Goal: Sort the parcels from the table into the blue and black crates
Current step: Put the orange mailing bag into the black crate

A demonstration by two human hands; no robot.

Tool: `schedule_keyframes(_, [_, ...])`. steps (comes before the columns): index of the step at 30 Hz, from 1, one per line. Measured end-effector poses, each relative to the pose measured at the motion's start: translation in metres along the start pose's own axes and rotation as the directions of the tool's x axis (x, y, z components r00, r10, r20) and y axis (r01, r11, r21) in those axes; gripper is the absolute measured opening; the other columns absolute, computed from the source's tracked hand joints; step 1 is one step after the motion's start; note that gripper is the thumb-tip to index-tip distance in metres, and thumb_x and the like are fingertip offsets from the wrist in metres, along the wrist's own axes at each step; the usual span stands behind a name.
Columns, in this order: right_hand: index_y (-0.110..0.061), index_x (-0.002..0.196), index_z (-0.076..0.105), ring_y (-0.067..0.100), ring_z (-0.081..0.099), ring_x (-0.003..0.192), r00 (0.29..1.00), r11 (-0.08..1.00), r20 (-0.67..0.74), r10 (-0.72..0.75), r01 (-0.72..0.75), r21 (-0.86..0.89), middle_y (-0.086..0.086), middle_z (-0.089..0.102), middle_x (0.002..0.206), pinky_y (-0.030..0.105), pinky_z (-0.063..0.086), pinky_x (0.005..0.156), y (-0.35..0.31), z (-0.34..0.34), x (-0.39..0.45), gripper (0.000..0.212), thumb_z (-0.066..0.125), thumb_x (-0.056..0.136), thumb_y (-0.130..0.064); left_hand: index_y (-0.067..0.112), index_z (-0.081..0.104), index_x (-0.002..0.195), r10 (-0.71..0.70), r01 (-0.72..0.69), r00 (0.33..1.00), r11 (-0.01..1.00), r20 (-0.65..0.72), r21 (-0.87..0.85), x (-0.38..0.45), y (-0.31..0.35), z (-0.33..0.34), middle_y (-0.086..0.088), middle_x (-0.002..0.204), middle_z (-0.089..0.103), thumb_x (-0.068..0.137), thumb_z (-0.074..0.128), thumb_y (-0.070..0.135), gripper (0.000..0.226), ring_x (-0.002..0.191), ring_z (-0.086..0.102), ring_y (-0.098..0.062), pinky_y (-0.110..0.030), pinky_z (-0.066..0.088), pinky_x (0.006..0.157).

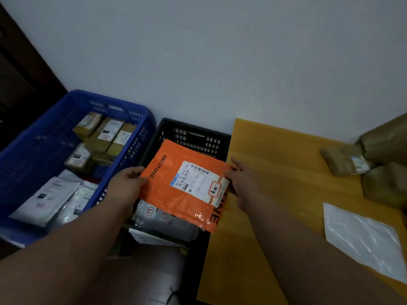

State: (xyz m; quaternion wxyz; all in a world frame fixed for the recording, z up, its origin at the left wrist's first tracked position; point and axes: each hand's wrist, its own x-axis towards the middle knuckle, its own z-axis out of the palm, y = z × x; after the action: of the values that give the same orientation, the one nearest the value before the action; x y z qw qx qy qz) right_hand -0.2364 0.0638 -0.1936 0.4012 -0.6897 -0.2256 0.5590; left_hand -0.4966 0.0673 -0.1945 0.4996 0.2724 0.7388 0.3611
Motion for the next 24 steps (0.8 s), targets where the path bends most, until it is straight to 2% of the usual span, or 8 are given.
schedule_keyframes(3, [-0.034, 0.14, 0.039, 0.024, 0.069, 0.089, 0.997, 0.992, -0.003, -0.082, 0.082, -0.091, 0.005, 0.06, 0.123, 0.045, 0.06, 0.077, 0.003, 0.025, 0.022, 0.068, 0.064, 0.086, -0.001, 0.024, 0.054, 0.127, 0.115, -0.109, 0.993, 0.983, -0.03, 0.144, 0.022, -0.005, -0.002, 0.002, 0.101, 0.063, 0.092, 0.058, 0.007, 0.04, 0.085, 0.061, -0.015, -0.025, 0.046, 0.058])
schedule_keyframes(5, [-0.039, 0.129, 0.042, 0.024, 0.068, 0.088, 0.993, 0.978, 0.031, -0.111, 0.115, -0.174, 0.005, 0.059, 0.118, 0.045, 0.061, 0.074, 0.01, 0.044, 0.034, 0.067, 0.067, 0.081, 0.0, 0.03, 0.043, 0.133, 0.176, -0.158, 0.983, 0.954, -0.047, 0.253, 0.037, -0.012, -0.005, 0.004, 0.1, 0.063, 0.091, 0.056, 0.008, 0.049, 0.083, 0.062, -0.016, -0.029, 0.046, 0.058])
schedule_keyframes(7, [-0.04, 0.123, 0.044, 0.027, 0.067, 0.088, 0.992, 0.955, 0.071, -0.102, 0.118, -0.272, 0.008, 0.054, 0.12, 0.043, 0.061, 0.071, 0.021, 0.062, 0.045, 0.065, 0.069, 0.077, -0.001, 0.039, 0.039, 0.128, 0.201, -0.184, 0.979, 0.919, -0.015, 0.348, 0.052, -0.022, -0.006, 0.007, 0.096, 0.062, 0.09, 0.054, 0.008, 0.051, 0.081, 0.062, -0.016, -0.032, 0.05, 0.06])
schedule_keyframes(9, [-0.034, 0.133, 0.046, 0.025, 0.063, 0.094, 0.994, 0.921, 0.075, -0.079, 0.102, -0.375, 0.009, 0.044, 0.129, 0.036, 0.061, 0.072, 0.038, 0.077, 0.056, 0.069, 0.072, 0.076, -0.004, 0.043, 0.04, 0.122, 0.194, -0.197, 0.98, 0.872, 0.052, 0.447, 0.065, -0.033, -0.005, 0.008, 0.1, 0.059, 0.089, 0.052, 0.007, 0.051, 0.082, 0.062, -0.018, -0.035, 0.052, 0.062])
schedule_keyframes(13, [-0.033, 0.141, 0.042, 0.03, 0.05, 0.111, 0.998, 0.865, 0.057, -0.012, 0.039, -0.5, 0.006, 0.022, 0.139, 0.042, 0.053, 0.095, 0.076, 0.101, 0.077, 0.073, 0.071, 0.078, -0.009, 0.032, 0.047, 0.116, 0.167, -0.233, 0.972, 0.803, 0.168, 0.549, 0.097, -0.061, 0.003, -0.004, 0.108, 0.061, 0.088, 0.05, 0.001, 0.043, 0.082, 0.062, -0.019, -0.034, 0.053, 0.061])
schedule_keyframes(16, [-0.032, 0.139, 0.045, 0.033, 0.04, 0.127, 1.0, 0.817, 0.015, 0.007, 0.003, -0.577, 0.006, 0.015, 0.146, 0.032, 0.041, 0.107, 0.103, 0.115, 0.094, 0.067, 0.069, 0.08, -0.011, 0.016, 0.051, 0.125, 0.083, -0.221, 0.967, 0.746, 0.242, 0.628, 0.126, -0.082, 0.01, -0.011, 0.119, 0.058, 0.089, 0.052, 0.003, 0.038, 0.093, 0.062, -0.025, -0.043, 0.056, 0.077])
schedule_keyframes(21, [-0.029, 0.138, 0.05, 0.028, 0.027, 0.14, 0.999, 0.766, 0.009, 0.045, -0.029, -0.642, 0.006, 0.007, 0.155, 0.022, 0.026, 0.111, 0.157, 0.135, 0.114, 0.064, 0.066, 0.081, -0.007, 0.01, 0.051, 0.13, -0.11, -0.203, 0.935, 0.615, 0.338, 0.762, 0.163, -0.118, 0.013, -0.014, 0.125, 0.055, 0.089, 0.055, 0.008, 0.041, 0.097, 0.057, -0.022, -0.032, 0.049, 0.082])
schedule_keyframes(24, [-0.029, 0.144, 0.044, 0.027, 0.02, 0.145, 0.984, 0.718, 0.055, 0.169, -0.085, -0.691, 0.003, -0.001, 0.16, 0.023, 0.02, 0.116, 0.193, 0.14, 0.119, 0.065, 0.063, 0.084, -0.012, 0.012, 0.052, 0.129, -0.32, -0.212, 0.874, 0.425, 0.365, 0.88, 0.177, -0.136, 0.014, -0.014, 0.131, 0.052, 0.093, 0.051, 0.02, 0.037, 0.108, 0.057, -0.027, -0.032, 0.049, 0.092])
